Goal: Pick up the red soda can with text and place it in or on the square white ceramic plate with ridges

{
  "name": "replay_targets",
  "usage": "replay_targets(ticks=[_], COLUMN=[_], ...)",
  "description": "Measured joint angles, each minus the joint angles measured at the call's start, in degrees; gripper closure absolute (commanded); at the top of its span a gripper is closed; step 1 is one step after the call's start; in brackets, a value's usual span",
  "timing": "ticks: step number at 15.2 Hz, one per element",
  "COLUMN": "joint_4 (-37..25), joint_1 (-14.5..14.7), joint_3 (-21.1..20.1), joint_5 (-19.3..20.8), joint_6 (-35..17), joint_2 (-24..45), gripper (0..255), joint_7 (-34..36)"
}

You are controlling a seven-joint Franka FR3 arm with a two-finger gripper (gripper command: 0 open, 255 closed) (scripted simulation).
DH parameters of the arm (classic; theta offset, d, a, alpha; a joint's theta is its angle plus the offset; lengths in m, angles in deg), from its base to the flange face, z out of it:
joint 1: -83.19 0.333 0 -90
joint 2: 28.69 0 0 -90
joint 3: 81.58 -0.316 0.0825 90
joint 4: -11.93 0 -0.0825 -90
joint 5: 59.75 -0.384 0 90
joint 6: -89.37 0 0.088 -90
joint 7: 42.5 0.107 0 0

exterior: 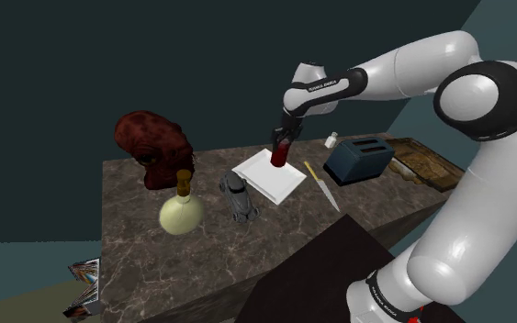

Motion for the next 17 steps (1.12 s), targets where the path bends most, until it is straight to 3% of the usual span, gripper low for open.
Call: replay_targets(ticks=[12,17], joint_4=[1.97,1.95], joint_1=[-0.24,-0.33], joint_3=[-0.31,-0.34], joint_5=[-0.78,-0.89], joint_6=[-7.74,-8.49], joint_2=[5.8,6.55], gripper=[255,255], joint_7=[-0.5,-0.63])
